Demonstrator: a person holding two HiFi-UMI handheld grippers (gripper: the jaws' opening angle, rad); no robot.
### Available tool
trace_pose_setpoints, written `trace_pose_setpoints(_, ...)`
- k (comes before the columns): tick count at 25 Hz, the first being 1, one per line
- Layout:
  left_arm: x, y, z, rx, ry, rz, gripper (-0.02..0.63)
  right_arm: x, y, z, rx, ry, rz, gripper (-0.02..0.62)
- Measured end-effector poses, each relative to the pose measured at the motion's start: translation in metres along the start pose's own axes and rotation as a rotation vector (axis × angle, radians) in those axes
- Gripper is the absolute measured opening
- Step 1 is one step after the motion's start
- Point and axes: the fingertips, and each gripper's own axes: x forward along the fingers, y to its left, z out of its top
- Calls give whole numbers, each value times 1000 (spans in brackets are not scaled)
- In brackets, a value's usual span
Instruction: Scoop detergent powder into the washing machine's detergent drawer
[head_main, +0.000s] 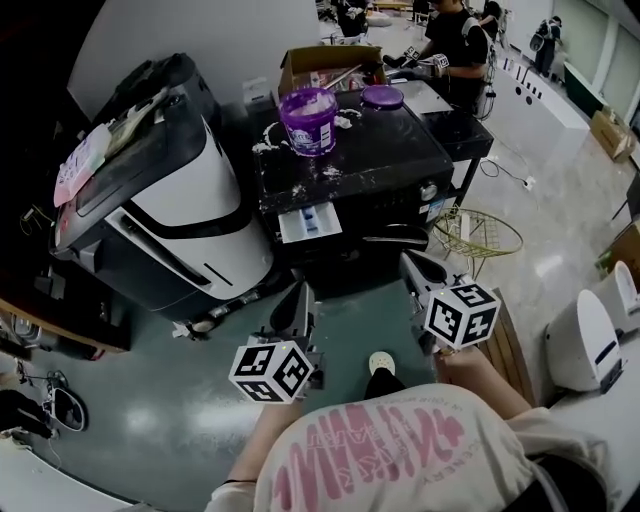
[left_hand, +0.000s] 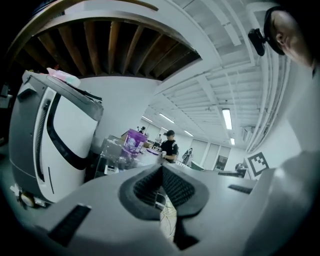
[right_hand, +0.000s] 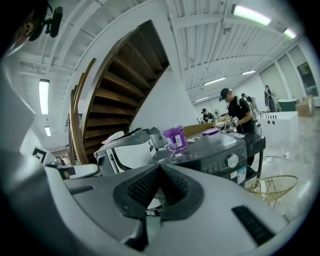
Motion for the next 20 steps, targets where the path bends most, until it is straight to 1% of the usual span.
trace_pose_setpoints(4,47,8,19,-3,-27,21,2,35,-26,25,-10,-3,17,-3)
trace_pose_setpoints(9,97,10,40,5,-61,12,3,74,-53,59,-26,-16,67,-3)
trace_pose_setpoints(12,124,15,48,11,-70,21,3,97,-68,74,-23,-17,94,-3)
trace_pose_setpoints(14,143,19,50,25,-64,35,3,110,-77,86,-8,-32,127,-3)
trace_pose_setpoints(16,162,22,52,39,-62,50,3,121,-84,100,14,-62,182,-3)
trace_pose_setpoints(18,179,25,52,38,-69,63,3,129,-90,111,35,-91,240,-3)
trace_pose_setpoints(20,193,27,52,31,-79,69,3,136,-99,115,55,-101,270,-3)
